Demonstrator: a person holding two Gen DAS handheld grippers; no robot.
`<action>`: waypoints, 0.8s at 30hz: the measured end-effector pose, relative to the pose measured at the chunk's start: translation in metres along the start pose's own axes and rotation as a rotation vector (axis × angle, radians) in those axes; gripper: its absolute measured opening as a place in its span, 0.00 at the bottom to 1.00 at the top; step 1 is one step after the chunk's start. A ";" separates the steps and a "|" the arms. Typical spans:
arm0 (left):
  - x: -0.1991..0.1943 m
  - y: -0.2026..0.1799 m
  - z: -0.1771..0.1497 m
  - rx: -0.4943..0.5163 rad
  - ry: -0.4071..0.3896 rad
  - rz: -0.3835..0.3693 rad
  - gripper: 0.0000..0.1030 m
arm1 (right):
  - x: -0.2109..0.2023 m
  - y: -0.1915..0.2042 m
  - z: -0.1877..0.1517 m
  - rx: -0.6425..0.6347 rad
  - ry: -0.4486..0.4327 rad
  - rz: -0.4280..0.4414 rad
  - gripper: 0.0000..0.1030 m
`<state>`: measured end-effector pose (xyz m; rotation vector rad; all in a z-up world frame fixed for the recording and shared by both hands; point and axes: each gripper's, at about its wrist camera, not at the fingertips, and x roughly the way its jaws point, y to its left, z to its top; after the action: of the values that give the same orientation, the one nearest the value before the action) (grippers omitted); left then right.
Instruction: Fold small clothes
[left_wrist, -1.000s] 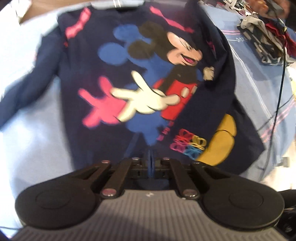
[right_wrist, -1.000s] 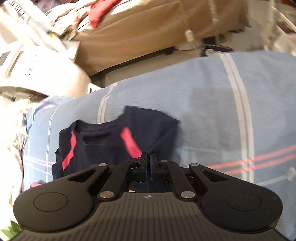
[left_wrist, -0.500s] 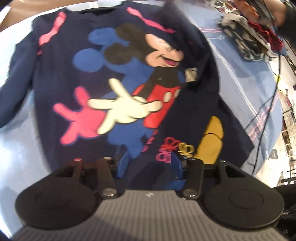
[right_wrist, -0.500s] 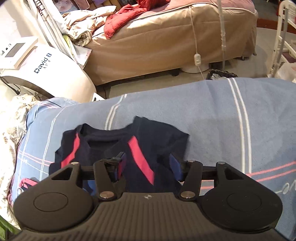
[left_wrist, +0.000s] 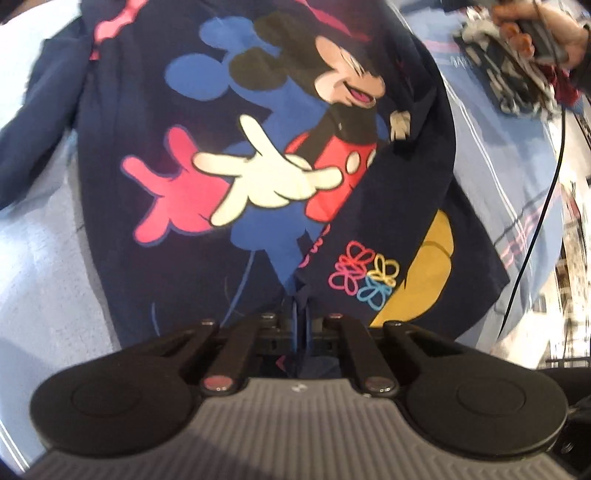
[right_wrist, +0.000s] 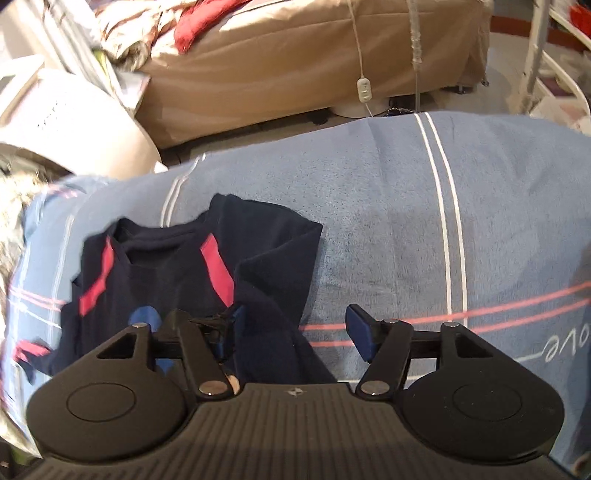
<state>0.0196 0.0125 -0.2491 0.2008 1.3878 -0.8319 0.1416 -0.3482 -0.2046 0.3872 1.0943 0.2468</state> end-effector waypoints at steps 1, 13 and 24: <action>-0.004 0.001 -0.002 -0.017 -0.014 0.000 0.03 | 0.006 0.003 0.001 -0.024 0.022 -0.022 0.97; -0.061 0.040 -0.081 -0.311 -0.068 0.046 0.03 | 0.022 0.046 0.017 -0.064 0.025 0.029 0.08; -0.058 0.041 -0.089 -0.328 -0.091 0.098 0.04 | -0.001 0.048 -0.035 -0.101 0.000 0.139 0.43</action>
<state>-0.0223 0.1163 -0.2291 -0.0224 1.3954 -0.5167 0.1095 -0.2984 -0.1977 0.3730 1.0520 0.4243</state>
